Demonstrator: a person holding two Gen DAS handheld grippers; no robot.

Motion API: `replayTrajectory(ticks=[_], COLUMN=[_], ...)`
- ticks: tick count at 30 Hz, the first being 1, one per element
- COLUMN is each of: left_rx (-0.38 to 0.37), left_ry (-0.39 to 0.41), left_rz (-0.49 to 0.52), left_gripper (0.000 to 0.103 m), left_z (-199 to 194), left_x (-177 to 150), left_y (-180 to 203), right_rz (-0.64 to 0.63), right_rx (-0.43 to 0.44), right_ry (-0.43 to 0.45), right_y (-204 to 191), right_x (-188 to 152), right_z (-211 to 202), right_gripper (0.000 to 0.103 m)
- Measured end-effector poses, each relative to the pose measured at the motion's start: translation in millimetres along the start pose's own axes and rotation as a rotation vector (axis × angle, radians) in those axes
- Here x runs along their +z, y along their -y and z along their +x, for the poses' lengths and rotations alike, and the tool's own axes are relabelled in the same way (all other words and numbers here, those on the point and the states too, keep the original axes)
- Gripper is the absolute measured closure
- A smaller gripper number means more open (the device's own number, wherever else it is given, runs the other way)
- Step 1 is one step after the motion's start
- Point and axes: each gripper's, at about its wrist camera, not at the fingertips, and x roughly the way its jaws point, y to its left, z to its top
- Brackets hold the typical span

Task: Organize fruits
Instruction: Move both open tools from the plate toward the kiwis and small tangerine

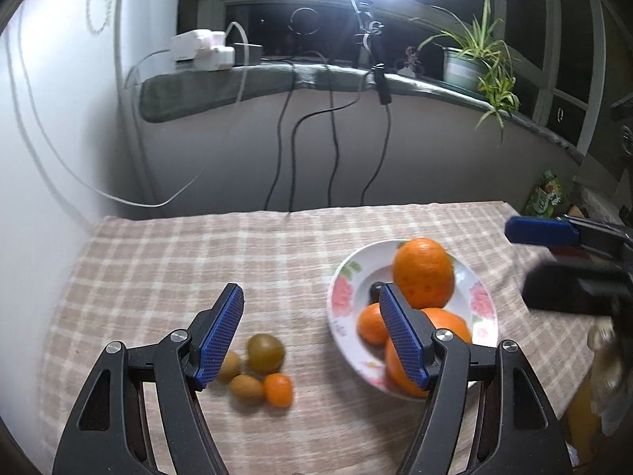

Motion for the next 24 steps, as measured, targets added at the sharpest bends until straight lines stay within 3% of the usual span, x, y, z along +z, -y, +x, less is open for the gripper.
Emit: replayTrajectory(ticks=[7,17,20,24], left_rx=[0.031,0.02,0.008,-0.024], left_ry=[0.004,-0.029,-0.041,-0.069], left_rz=[-0.049,-0.177,-0.187,-0.198], left_gripper=[0.032,0.032,0.04,0.049], left_z=[-3,-2,-1,5], left_x=[-7,-21,-26,-33], left_y=[-37,-93,-101,-107], right_rz=[-0.09,-0.088,-0.105,-0.144], right_rx=[0.026,0.084,0.086,0.078], right_ry=[-0.033,-0.145,-0.167,-0.195], right_y=[-39,-63,-71,-78], right_x=[-12,-27,-32,-34], right_z=[17,58,69,84], right_gripper=[0.011,0.011,0.013,0.024])
